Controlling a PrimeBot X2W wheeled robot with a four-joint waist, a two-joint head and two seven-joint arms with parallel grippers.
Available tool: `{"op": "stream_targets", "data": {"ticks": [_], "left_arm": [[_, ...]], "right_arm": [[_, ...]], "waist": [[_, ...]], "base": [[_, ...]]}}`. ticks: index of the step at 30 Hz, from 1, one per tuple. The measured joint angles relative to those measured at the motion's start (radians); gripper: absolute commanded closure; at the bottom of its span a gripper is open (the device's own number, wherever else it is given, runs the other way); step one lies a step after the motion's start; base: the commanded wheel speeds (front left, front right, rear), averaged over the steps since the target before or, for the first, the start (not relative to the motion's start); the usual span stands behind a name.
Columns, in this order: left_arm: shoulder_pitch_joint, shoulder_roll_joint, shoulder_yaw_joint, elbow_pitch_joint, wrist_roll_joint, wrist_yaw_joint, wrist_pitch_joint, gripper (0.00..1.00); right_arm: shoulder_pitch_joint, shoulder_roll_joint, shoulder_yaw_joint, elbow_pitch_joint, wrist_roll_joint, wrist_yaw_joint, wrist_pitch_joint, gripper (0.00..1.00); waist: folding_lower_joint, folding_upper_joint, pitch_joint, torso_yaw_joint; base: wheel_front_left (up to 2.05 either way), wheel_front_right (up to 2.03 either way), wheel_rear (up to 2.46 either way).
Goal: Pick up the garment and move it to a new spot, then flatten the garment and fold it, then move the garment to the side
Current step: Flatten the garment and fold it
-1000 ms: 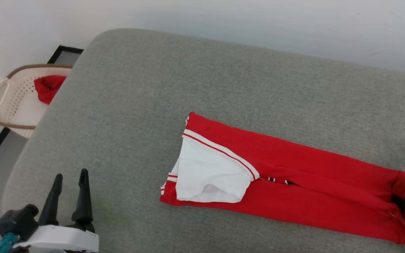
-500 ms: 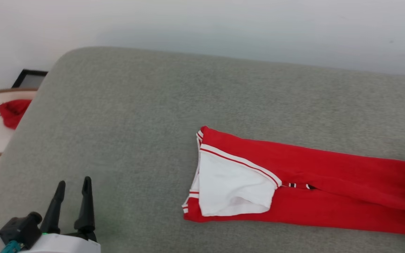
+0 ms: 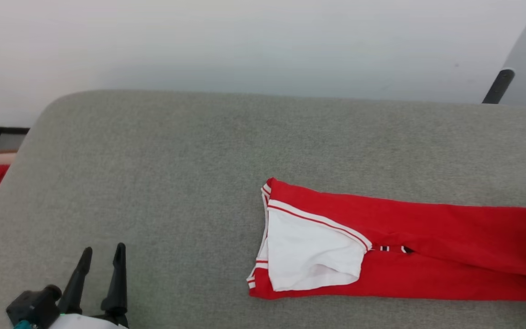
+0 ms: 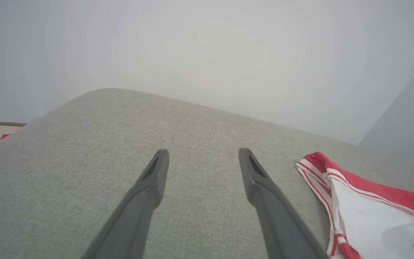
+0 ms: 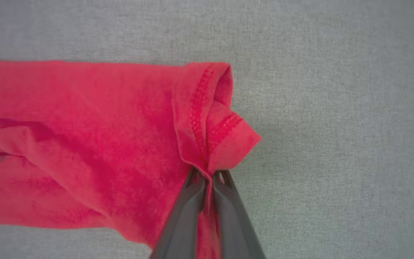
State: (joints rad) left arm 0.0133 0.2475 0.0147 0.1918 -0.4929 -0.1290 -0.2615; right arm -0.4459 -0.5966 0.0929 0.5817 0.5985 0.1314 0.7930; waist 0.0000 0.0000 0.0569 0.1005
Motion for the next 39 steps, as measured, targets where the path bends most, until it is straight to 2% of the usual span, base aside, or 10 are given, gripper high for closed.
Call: {"op": "stream_targets", "data": {"ticks": [9, 15, 20, 24, 30, 39], "left_arm": [[0.035, 0.002, 0.005, -0.005, -0.006, 0.0, 0.0, 0.0], [0.035, 0.002, -0.005, -0.004, -0.009, 0.0, 0.0, 0.0], [0.033, 0.002, -0.012, -0.002, -0.011, 0.0, 0.0, 0.0], [0.028, -0.005, -0.015, -0.001, -0.011, 0.0, 0.0, 0.0], [0.005, -0.021, -0.039, 0.005, -0.01, 0.0, 0.0, 0.0], [-0.039, -0.04, -0.077, 0.028, -0.017, 0.0, 0.0, 0.0]], "right_arm": [[0.023, 0.049, 0.072, -0.235, 0.053, 0.0, 0.054, 1.0], [0.053, 0.123, 0.118, -0.405, 0.058, 0.0, 0.094, 1.0], [0.054, 0.207, 0.165, -0.473, 0.025, 0.0, 0.108, 1.0], [0.043, 0.277, 0.209, -0.467, 0.009, 0.0, 0.108, 1.0], [-0.004, 0.362, 0.264, -0.384, -0.027, 0.0, 0.067, 1.0], [-0.081, 0.423, 0.303, -0.186, -0.081, 0.0, -0.026, 1.0]], "waist": [[0.0, 0.0, -0.048, -0.038], [0.0, 0.0, -0.065, -0.032], [0.0, 0.0, -0.068, -0.002], [0.0, 0.0, -0.067, 0.029], [0.0, 0.0, -0.06, 0.085], [0.0, 0.0, -0.041, 0.17]], "base": [[0.0, 0.0, 0.0], [0.0, 0.0, 0.0], [0.0, 0.0, 0.0], [0.0, 0.0, 0.0], [0.0, 0.0, 0.0], [0.0, 0.0, 0.0]]}}
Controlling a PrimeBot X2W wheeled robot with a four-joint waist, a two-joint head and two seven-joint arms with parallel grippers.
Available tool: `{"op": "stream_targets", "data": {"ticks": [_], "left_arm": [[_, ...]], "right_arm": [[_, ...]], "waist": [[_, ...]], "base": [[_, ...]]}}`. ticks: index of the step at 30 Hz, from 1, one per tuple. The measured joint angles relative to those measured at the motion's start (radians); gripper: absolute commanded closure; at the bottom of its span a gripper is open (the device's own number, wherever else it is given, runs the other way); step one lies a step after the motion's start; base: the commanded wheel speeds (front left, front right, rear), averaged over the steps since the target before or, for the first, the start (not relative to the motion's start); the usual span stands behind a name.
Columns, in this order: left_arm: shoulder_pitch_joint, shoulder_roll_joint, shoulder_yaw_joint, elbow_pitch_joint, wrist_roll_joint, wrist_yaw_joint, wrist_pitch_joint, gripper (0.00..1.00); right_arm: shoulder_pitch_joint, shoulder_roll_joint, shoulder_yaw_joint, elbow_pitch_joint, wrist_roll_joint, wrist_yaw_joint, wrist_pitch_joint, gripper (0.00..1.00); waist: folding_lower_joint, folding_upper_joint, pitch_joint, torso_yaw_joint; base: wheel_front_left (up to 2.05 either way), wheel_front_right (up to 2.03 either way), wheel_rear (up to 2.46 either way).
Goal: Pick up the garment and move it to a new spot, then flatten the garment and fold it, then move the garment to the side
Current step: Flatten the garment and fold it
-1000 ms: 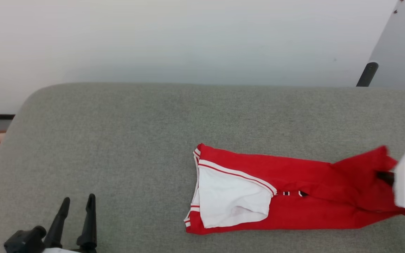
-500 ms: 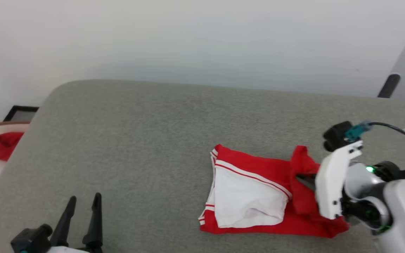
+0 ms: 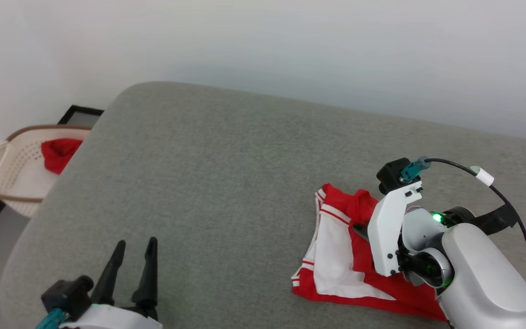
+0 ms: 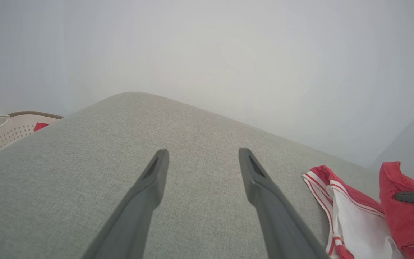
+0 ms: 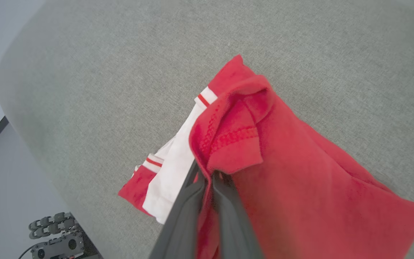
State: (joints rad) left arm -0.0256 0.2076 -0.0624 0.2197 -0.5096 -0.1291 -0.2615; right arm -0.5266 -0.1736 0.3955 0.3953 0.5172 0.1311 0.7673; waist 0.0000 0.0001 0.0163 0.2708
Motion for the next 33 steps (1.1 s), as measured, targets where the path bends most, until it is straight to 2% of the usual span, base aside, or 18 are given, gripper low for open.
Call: {"op": "stream_targets", "data": {"ticks": [9, 10, 11, 12, 13, 14, 16, 17, 18, 27, 33], "left_arm": [[-0.029, -0.012, -0.019, 0.014, -0.01, 0.0, 0.0, 0.0], [-0.032, -0.013, -0.02, 0.015, -0.011, 0.0, 0.0, 0.0], [-0.033, -0.013, -0.021, 0.015, -0.012, 0.0, 0.0, 0.0], [-0.033, -0.014, -0.02, 0.016, -0.012, 0.0, 0.0, 0.0], [-0.033, -0.014, -0.018, 0.016, -0.012, 0.0, 0.0, 0.0], [-0.033, -0.014, -0.016, 0.016, -0.013, 0.0, 0.0, 0.0], [-0.033, -0.013, -0.011, 0.016, -0.013, 0.0, 0.0, 0.0], [-0.033, -0.013, -0.008, 0.016, -0.013, 0.0, 0.0, 0.0], [-0.033, -0.012, -0.006, 0.015, -0.013, 0.0, 0.0, 0.0], [-0.026, -0.004, 0.007, 0.007, -0.009, 0.0, 0.0, 0.0], [-0.009, 0.005, 0.018, -0.005, 0.002, 0.0, 0.0, 0.0]], "right_arm": [[-0.063, 0.025, 0.032, 0.183, -0.017, 0.0, -0.084, 1.0], [-0.069, 0.026, 0.036, 0.197, -0.016, 0.0, -0.092, 0.98], [-0.078, 0.027, 0.045, 0.208, -0.016, 0.0, -0.101, 0.73], [-0.086, 0.027, 0.055, 0.215, -0.013, 0.0, -0.106, 0.58], [-0.095, 0.028, 0.067, 0.219, -0.002, 0.0, -0.109, 0.55], [-0.103, 0.027, 0.078, 0.221, 0.005, 0.0, -0.113, 0.46], [-0.116, 0.024, 0.104, 0.221, 0.023, 0.0, -0.118, 0.1], [-0.121, 0.022, 0.115, 0.216, 0.034, 0.0, -0.126, 0.03], [-0.124, 0.019, 0.127, 0.21, 0.043, 0.0, -0.128, 0.0], [-0.145, -0.025, 0.197, 0.119, 0.126, 0.0, -0.149, 0.0], [-0.142, -0.102, 0.222, 0.028, 0.144, 0.0, -0.207, 0.0]], "waist": [[0.0, 0.0, 0.033, 0.042], [0.0, 0.0, 0.036, 0.043], [0.0, 0.0, 0.038, 0.043], [0.0, 0.0, 0.039, 0.042], [0.0, -0.0001, 0.039, 0.039], [0.0, 0.0, 0.039, 0.035], [0.0, 0.0, 0.038, 0.028], [0.0, 0.0, 0.037, 0.023], [-0.0001, 0.0, 0.036, 0.019], [0.0, 0.0, 0.023, -0.036], [0.0, 0.0, 0.009, -0.086]], "base": [[0.0, 0.0, 0.0], [0.0, 0.0, 0.0], [0.0, 0.0, 0.0], [0.0, 0.0, 0.0], [0.0, 0.0, 0.0], [0.0, 0.0, 0.0], [0.0, 0.0, 0.0], [0.0, 0.0, 0.0], [0.0, 0.0, 0.0], [0.0, 0.0, 0.0], [0.0, 0.0, 0.0]]}}
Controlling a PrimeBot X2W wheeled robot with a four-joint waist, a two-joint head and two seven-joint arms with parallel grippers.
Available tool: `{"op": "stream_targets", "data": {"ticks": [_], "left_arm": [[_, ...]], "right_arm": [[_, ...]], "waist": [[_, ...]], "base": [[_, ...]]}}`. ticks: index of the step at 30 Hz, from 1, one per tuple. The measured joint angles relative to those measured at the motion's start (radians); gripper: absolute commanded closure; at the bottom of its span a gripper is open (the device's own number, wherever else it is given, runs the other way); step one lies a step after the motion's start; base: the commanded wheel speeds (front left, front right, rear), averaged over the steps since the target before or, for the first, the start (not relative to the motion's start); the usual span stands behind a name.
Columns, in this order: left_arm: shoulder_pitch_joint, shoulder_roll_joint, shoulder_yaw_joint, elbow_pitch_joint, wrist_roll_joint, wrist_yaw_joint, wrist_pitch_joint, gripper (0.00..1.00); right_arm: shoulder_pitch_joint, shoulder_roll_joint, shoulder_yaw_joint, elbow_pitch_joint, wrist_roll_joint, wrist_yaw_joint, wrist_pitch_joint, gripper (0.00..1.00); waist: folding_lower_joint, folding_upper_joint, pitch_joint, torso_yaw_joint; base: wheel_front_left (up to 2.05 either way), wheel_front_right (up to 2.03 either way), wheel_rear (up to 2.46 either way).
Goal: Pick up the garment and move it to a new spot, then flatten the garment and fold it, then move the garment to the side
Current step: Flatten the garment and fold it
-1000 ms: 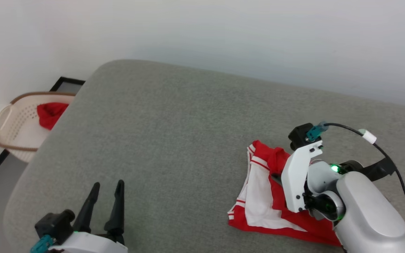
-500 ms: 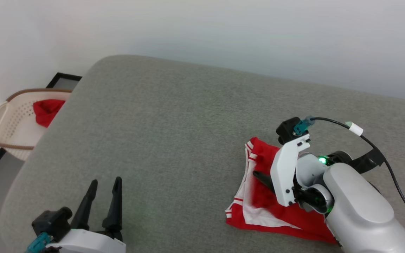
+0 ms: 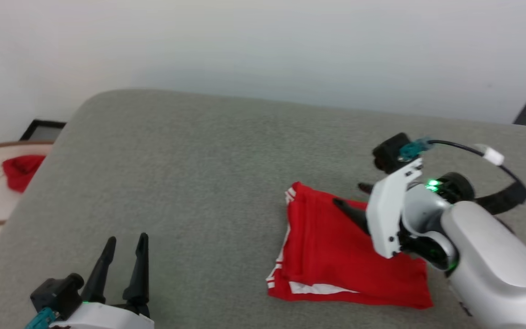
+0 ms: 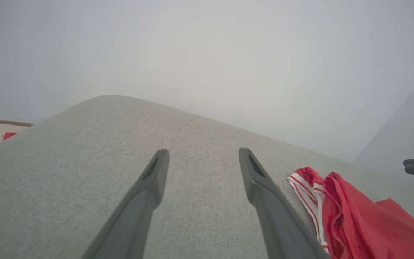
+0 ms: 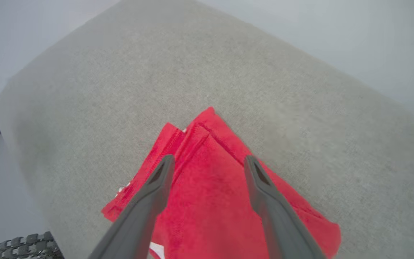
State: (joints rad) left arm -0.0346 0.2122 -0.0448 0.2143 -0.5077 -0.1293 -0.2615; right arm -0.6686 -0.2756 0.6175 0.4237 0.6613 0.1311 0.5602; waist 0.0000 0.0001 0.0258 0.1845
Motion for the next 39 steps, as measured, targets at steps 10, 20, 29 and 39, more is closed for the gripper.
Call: {"op": "stream_targets", "data": {"ticks": [10, 20, 29, 39], "left_arm": [[0.037, 0.004, 0.029, -0.032, 0.018, 0.0, 0.0, 0.0], [0.061, 0.007, 0.05, -0.051, 0.043, 0.0, 0.0, 0.0], [0.08, 0.003, 0.061, -0.056, 0.059, 0.0, 0.0, 0.0], [0.097, 0.005, 0.071, -0.061, 0.065, 0.0, 0.0, 0.0]], "right_arm": [[0.106, -0.13, -0.044, -0.104, -0.003, 0.0, -0.218, 0.0], [0.255, -0.187, -0.182, -0.123, -0.062, 0.0, -0.514, 0.0], [0.396, -0.173, -0.308, -0.123, -0.096, 0.0, -0.6, 0.0], [0.502, -0.123, -0.423, -0.161, -0.135, 0.0, -0.623, 0.0]], "waist": [[0.0, 0.0, -0.024, -0.1], [0.0, 0.0, -0.042, -0.181], [0.0, 0.0, -0.064, -0.202], [0.0, 0.0, -0.079, -0.203]], "base": [[0.0, 0.0, 0.0], [0.0, 0.0, 0.0], [0.0, 0.0, 0.0], [0.0, 0.0, 0.0]]}}
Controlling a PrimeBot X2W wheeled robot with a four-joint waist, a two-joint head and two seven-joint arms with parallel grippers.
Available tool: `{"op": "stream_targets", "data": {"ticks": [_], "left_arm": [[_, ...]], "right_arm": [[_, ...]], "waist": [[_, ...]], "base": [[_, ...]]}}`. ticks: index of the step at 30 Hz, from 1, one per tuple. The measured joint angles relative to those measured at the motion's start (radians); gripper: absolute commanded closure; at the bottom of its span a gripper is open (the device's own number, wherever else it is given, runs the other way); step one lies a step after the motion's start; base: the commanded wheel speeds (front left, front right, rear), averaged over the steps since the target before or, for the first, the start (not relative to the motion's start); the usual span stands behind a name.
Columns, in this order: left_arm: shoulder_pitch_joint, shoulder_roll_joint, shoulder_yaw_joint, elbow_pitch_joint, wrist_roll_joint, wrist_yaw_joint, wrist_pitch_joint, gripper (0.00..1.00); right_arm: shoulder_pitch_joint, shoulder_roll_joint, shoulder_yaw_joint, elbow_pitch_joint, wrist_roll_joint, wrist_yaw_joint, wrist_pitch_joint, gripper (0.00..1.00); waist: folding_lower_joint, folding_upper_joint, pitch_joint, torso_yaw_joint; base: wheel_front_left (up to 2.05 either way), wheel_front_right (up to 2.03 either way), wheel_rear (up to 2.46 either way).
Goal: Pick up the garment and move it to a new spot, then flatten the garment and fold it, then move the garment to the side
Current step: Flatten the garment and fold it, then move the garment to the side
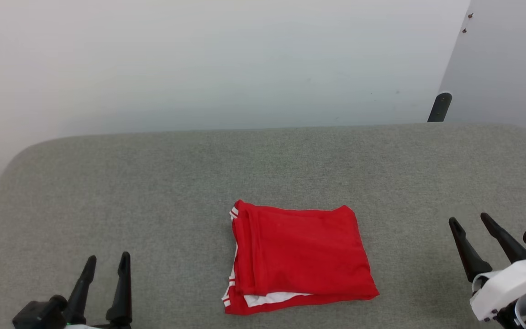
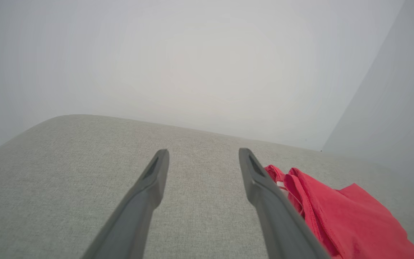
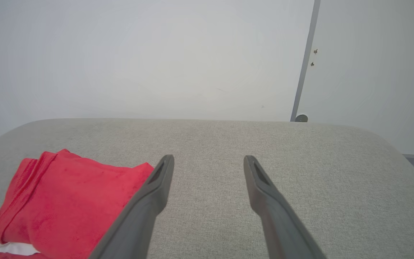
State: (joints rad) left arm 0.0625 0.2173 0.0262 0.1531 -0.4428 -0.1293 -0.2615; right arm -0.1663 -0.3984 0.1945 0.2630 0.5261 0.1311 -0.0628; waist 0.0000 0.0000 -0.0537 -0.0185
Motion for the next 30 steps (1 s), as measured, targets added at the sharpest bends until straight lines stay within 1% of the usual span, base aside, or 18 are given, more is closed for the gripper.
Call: {"op": "stream_targets", "data": {"ticks": [7, 17, 24, 30], "left_arm": [[0.004, 0.001, 0.005, -0.004, 0.001, 0.0, 0.0, 0.0], [0.005, 0.001, 0.007, -0.006, 0.001, 0.0, 0.0, 0.0], [0.004, -0.001, 0.0, -0.007, 0.002, 0.0, 0.0, 0.0], [0.003, 0.007, 0.026, -0.01, 0.002, 0.0, 0.0, 0.0]], "right_arm": [[0.045, 0.031, -0.045, -0.04, -0.026, 0.0, 0.01, 0.0], [0.081, 0.053, -0.079, -0.069, -0.044, 0.0, 0.029, 0.0], [0.094, 0.057, -0.08, -0.075, -0.047, 0.0, 0.046, 0.0], [0.095, 0.067, -0.055, -0.082, -0.053, 0.0, 0.072, 0.0]], "waist": [[0.0, 0.0, -0.008, 0.003], [0.0, 0.0, -0.014, 0.009], [0.0001, 0.0, -0.014, 0.02], [0.0, 0.0, -0.017, 0.06]], "base": [[0.0, 0.0, 0.0], [0.0, 0.0, 0.0], [0.0, 0.0, 0.0], [0.0, 0.0, 0.0]]}}
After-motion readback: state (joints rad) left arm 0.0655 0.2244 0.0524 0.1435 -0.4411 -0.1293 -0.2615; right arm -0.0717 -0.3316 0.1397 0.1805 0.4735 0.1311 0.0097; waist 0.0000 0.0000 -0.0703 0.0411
